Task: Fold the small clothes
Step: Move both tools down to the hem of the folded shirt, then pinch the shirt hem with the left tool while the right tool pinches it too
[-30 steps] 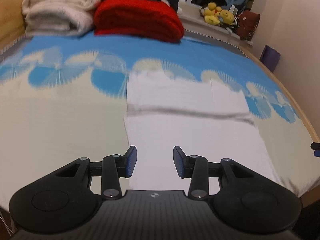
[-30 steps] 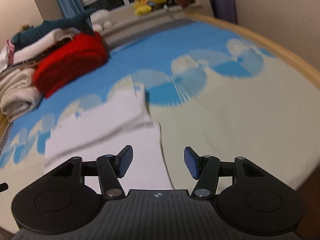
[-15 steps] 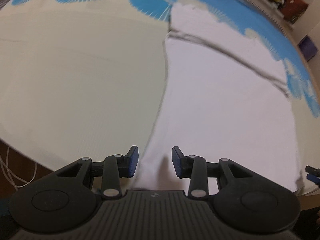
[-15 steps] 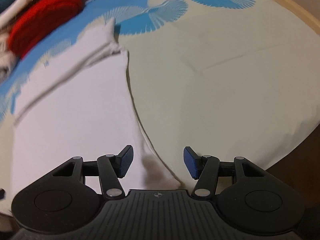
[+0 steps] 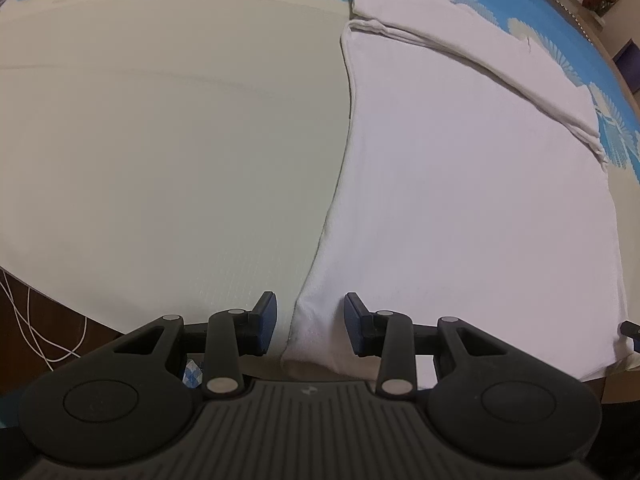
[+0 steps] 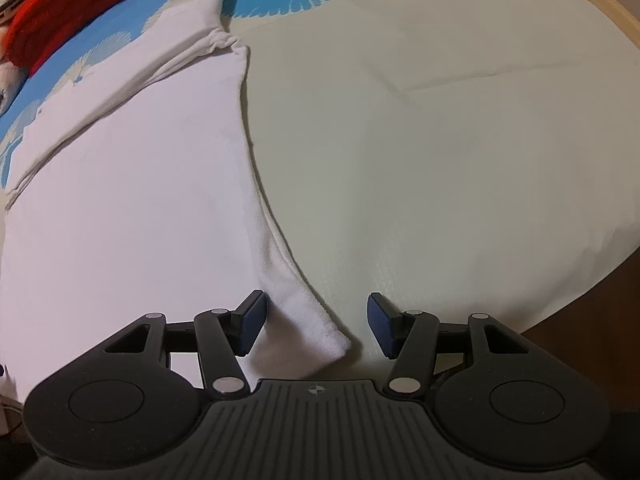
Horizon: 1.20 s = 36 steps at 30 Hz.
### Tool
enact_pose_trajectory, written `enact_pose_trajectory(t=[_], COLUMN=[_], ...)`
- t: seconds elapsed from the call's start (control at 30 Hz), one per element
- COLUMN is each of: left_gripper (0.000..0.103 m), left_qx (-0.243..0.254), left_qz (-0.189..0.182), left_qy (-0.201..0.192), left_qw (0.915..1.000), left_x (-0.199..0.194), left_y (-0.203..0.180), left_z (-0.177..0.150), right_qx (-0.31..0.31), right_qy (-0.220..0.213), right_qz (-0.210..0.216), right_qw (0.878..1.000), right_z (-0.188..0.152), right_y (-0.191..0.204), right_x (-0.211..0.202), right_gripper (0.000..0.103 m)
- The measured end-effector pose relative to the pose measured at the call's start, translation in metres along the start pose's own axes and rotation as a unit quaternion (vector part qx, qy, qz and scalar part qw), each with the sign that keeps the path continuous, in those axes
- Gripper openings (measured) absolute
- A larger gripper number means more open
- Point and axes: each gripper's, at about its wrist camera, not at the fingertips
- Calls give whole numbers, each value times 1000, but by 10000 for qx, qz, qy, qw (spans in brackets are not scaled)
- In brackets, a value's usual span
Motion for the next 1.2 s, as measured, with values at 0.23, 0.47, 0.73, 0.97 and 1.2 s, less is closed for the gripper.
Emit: enact_pose_trajectory(t=[0.23, 0.47, 0.73, 0.97, 1.2], left_gripper=[41, 41, 41, 39, 6], left_qx=[11, 30, 62, 120, 161], left_qz=[40, 59, 93, 116, -42], left_qy=[29, 40, 40, 44, -73], left_qw=[10000, 10000, 9999, 9999, 9998], left_x=[0, 3, 5, 7, 2], left_y=[-4, -7, -9, -13, -14], left_z=[-4, -2, -3, -4, -6], right_qx=[-227, -241, -240, -302, -164], right_qy=[58, 77, 68, 69, -63], right_qz=[82, 111, 113, 131, 379], right_qw=[9997, 9996, 9996, 9994, 9991], right_z=[-5, -2, -3, -5, -3], right_y=[5, 7, 7, 9, 5], right_x=[-6, -3, -2, -1, -11], right_gripper=[49, 34, 31, 20, 6])
Point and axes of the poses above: each gripper's, at about its wrist camera, not at the fingertips, and x roughly the way its jaws point, y to its left, z to its top, and after that the axes turned 5 degrees about x, right-handed
